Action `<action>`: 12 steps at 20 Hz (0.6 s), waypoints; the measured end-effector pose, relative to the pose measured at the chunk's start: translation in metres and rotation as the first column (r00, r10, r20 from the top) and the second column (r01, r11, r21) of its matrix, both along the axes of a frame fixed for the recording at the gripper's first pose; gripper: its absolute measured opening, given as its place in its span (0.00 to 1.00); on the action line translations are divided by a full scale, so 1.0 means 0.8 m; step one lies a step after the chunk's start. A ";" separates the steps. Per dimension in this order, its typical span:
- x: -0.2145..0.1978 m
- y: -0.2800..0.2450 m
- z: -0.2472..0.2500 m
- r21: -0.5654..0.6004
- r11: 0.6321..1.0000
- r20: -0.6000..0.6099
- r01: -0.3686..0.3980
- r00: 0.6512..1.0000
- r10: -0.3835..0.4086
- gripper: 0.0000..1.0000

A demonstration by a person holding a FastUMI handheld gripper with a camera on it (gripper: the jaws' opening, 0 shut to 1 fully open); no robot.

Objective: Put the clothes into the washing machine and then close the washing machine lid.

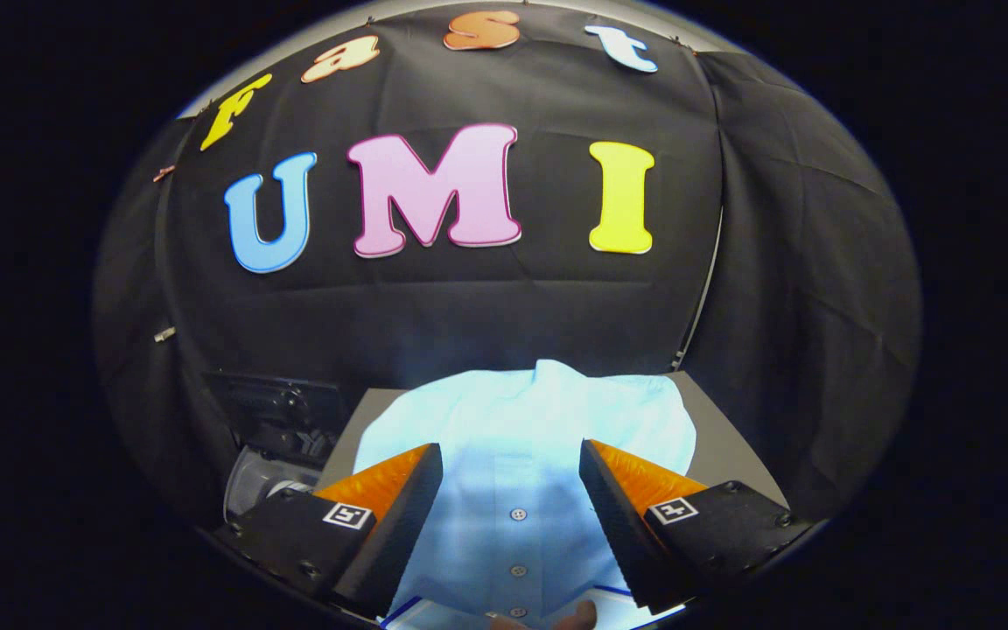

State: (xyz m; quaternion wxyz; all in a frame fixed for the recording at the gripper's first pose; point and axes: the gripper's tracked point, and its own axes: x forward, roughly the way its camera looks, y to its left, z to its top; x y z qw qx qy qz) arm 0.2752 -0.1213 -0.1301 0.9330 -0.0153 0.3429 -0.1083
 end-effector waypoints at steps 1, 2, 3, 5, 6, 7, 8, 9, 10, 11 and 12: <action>0.003 -0.005 -0.010 -0.008 1.000 -0.033 0.012 0.999 -0.012 0.99; 0.006 -0.011 -0.016 -0.015 1.000 -0.055 0.020 0.998 -0.020 0.99; 0.009 -0.019 -0.021 -0.023 0.999 -0.075 0.028 0.997 -0.030 0.99; 0.006 -0.021 -0.033 -0.027 0.999 -0.123 0.034 0.992 -0.037 0.99; 0.004 -0.022 -0.039 -0.026 0.999 -0.146 0.032 0.989 -0.035 0.99; 0.001 -0.023 -0.045 -0.025 0.999 -0.169 0.033 0.985 -0.037 0.99; 0.000 -0.023 -0.047 -0.018 0.999 -0.179 0.030 0.983 -0.032 1.00; 0.002 -0.022 -0.046 -0.013 1.000 -0.178 0.027 0.984 -0.029 1.00; 0.001 -0.021 -0.048 -0.003 1.000 -0.186 0.026 0.982 -0.026 0.99; 0.002 -0.019 -0.051 0.013 1.000 -0.197 0.024 0.980 -0.021 0.99; 0.006 -0.015 -0.054 0.041 0.999 -0.205 0.014 0.979 -0.006 0.98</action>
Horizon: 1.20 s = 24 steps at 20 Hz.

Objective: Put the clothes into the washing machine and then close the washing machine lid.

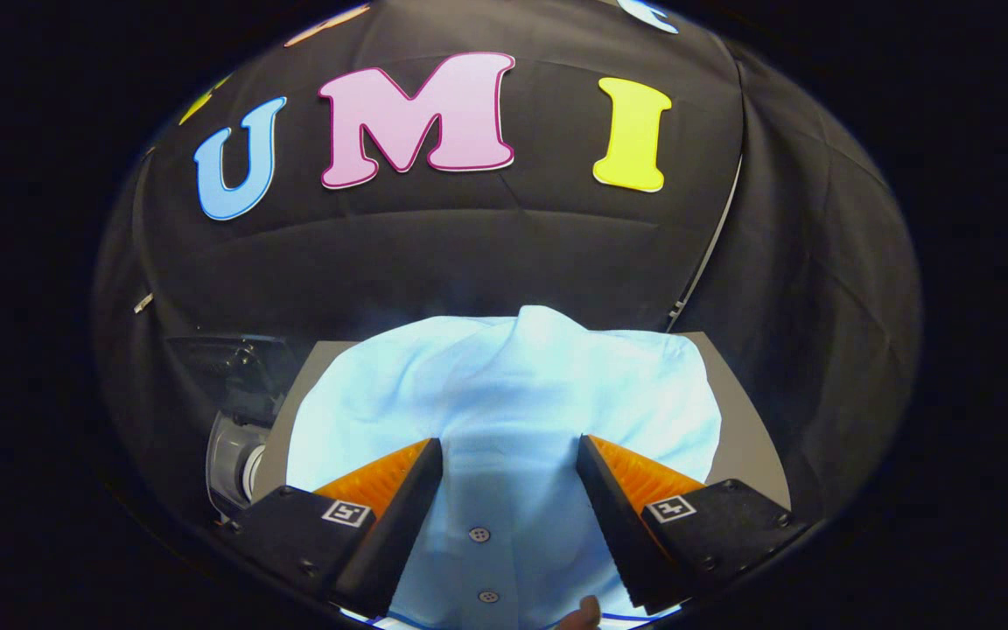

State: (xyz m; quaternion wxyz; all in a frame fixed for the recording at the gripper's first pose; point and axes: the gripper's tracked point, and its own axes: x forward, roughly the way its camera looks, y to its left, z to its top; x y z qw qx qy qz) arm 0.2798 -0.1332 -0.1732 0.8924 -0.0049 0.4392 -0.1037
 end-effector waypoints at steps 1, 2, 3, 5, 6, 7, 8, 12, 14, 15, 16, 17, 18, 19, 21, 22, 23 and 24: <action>0.000 0.001 -0.002 0.010 1.000 -0.016 -0.005 1.000 0.005 0.95; 0.004 0.001 -0.004 0.008 1.000 -0.022 -0.020 1.000 0.021 0.85; 0.005 0.002 -0.006 0.008 0.999 -0.032 -0.035 0.999 0.036 0.85; 0.010 0.003 -0.007 -0.004 0.999 -0.032 -0.054 0.998 0.054 0.54; 0.008 0.004 -0.004 -0.012 0.998 -0.035 -0.064 0.997 0.063 0.39; 0.008 0.004 -0.003 -0.022 0.997 -0.033 -0.077 0.997 0.076 0.24; 0.010 0.002 -0.007 -0.021 0.997 -0.021 -0.071 0.997 0.071 0.24; 0.008 0.004 0.000 -0.005 0.999 0.000 -0.054 0.999 0.054 0.06; 0.005 0.007 0.011 0.006 0.999 0.021 -0.049 0.999 0.049 0.05; 0.006 0.010 0.020 0.013 0.999 0.038 -0.052 0.998 0.051 0.05; 0.004 0.015 0.031 0.017 0.998 0.053 -0.058 0.997 0.057 0.05; 0.003 0.019 0.045 0.016 0.998 0.071 -0.064 0.996 0.062 0.05; 0.003 0.025 0.060 0.015 0.997 0.094 -0.070 0.993 0.068 0.05; 0.004 0.032 0.077 0.018 0.997 0.124 -0.077 0.990 0.074 0.05; 0.005 0.051 0.116 0.027 0.995 0.189 -0.100 0.978 0.094 0.05; 0.006 0.059 0.137 0.024 0.993 0.224 -0.114 0.969 0.106 0.05; 0.008 0.069 0.157 0.017 0.992 0.259 -0.128 0.959 0.119 0.05; 0.009 0.079 0.178 0.011 0.990 0.293 -0.143 0.947 0.133 0.05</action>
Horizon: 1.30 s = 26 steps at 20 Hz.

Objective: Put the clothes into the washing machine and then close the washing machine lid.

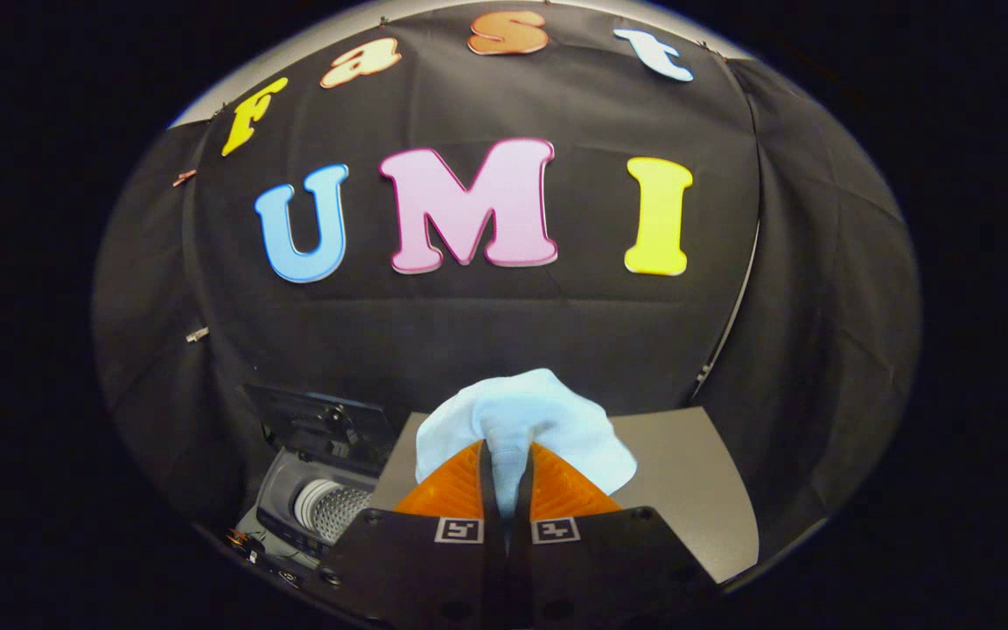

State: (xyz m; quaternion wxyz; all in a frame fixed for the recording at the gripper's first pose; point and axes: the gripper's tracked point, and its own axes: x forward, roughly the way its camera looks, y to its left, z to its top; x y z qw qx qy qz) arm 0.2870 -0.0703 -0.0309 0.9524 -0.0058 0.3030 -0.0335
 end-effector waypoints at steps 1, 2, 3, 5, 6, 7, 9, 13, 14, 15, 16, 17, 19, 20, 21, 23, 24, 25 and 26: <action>0.001 0.012 0.020 -0.001 1.000 0.031 -0.018 0.999 0.018 0.05; 0.003 0.026 0.036 -0.001 0.999 0.058 -0.037 0.998 0.037 0.05; 0.005 0.042 0.053 0.001 0.998 0.086 -0.059 0.995 0.059 0.05; 0.011 0.076 0.084 -0.002 0.994 0.135 -0.106 0.985 0.105 0.05; 0.013 0.094 0.094 -0.004 0.991 0.153 -0.131 0.980 0.130 0.05; 0.016 0.114 0.103 -0.004 0.987 0.169 -0.159 0.973 0.157 0.05; 0.024 0.160 0.112 0.009 0.975 0.192 -0.220 0.958 0.214 0.05; 0.029 0.264 0.100 0.073 0.924 0.184 -0.376 0.915 0.358 0.05; 0.029 0.288 0.092 0.095 0.906 0.177 -0.413 0.902 0.393 0.05; 0.027 0.310 0.082 0.116 0.888 0.171 -0.445 0.890 0.424 0.05; 0.028 0.330 0.073 0.137 0.870 0.165 -0.474 0.877 0.452 0.05; 0.029 0.350 0.063 0.153 0.854 0.162 -0.498 0.865 0.476 0.05; 0.031 0.383 0.038 0.175 0.826 0.152 -0.536 0.844 0.515 0.05; 0.031 0.399 0.023 0.182 0.813 0.145 -0.554 0.832 0.535 0.05; 0.031 0.415 0.006 0.185 0.799 0.136 -0.572 0.820 0.556 0.05; 0.030 0.441 -0.033 0.182 0.768 0.115 -0.614 0.789 0.603 0.05; 0.028 0.449 -0.055 0.181 0.755 0.099 -0.631 0.775 0.624 0.05; 0.027 0.455 -0.078 0.188 0.744 0.082 -0.641 0.765 0.639 0.05; 0.026 0.462 -0.099 0.201 0.737 0.063 -0.645 0.759 0.648 0.05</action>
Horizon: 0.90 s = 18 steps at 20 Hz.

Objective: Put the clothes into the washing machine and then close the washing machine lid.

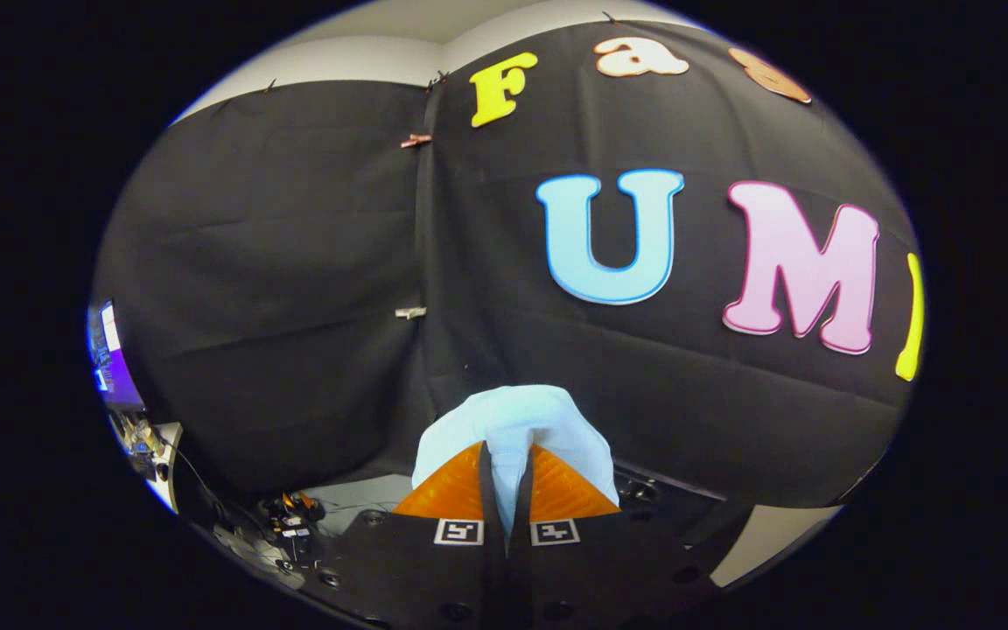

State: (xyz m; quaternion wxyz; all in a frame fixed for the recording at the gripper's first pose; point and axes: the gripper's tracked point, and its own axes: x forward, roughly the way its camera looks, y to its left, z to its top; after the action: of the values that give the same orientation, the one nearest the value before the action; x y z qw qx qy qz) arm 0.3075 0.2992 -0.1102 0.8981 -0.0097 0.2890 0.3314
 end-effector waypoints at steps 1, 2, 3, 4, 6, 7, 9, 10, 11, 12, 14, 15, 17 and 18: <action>-0.001 0.004 -0.021 -0.001 1.000 -0.024 -0.006 1.000 0.006 0.05; -0.002 0.009 -0.043 -0.003 1.000 -0.042 -0.016 0.999 0.015 0.05; -0.004 0.014 -0.064 -0.010 1.000 -0.057 -0.027 0.998 0.027 0.05; -0.006 0.020 -0.083 -0.015 0.999 -0.068 -0.040 0.997 0.039 0.05; -0.009 0.028 -0.117 -0.023 0.997 -0.101 -0.076 0.992 0.073 0.05; -0.011 0.032 -0.133 -0.016 0.996 -0.125 -0.093 0.988 0.090 0.05; -0.010 0.037 -0.162 -0.017 0.993 -0.170 -0.115 0.979 0.110 0.05; -0.008 0.037 -0.178 -0.032 0.993 -0.193 -0.114 0.975 0.106 0.05; -0.010 0.035 -0.190 -0.063 0.991 -0.223 -0.118 0.970 0.101 0.05; -0.011 0.036 -0.203 -0.081 0.989 -0.241 -0.127 0.965 0.104 0.05; -0.016 0.035 -0.223 -0.121 0.981 -0.259 -0.154 0.959 0.119 0.05; -0.019 0.034 -0.231 -0.141 0.976 -0.266 -0.168 0.956 0.126 0.05; -0.033 0.033 -0.242 -0.173 0.963 -0.281 -0.207 0.947 0.153 0.05; -0.041 0.033 -0.247 -0.187 0.955 -0.285 -0.231 0.943 0.173 0.05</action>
State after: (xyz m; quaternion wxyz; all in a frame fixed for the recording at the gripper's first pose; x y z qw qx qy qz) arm 0.2745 0.3260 -0.3080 0.8057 -0.0934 0.4387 0.3869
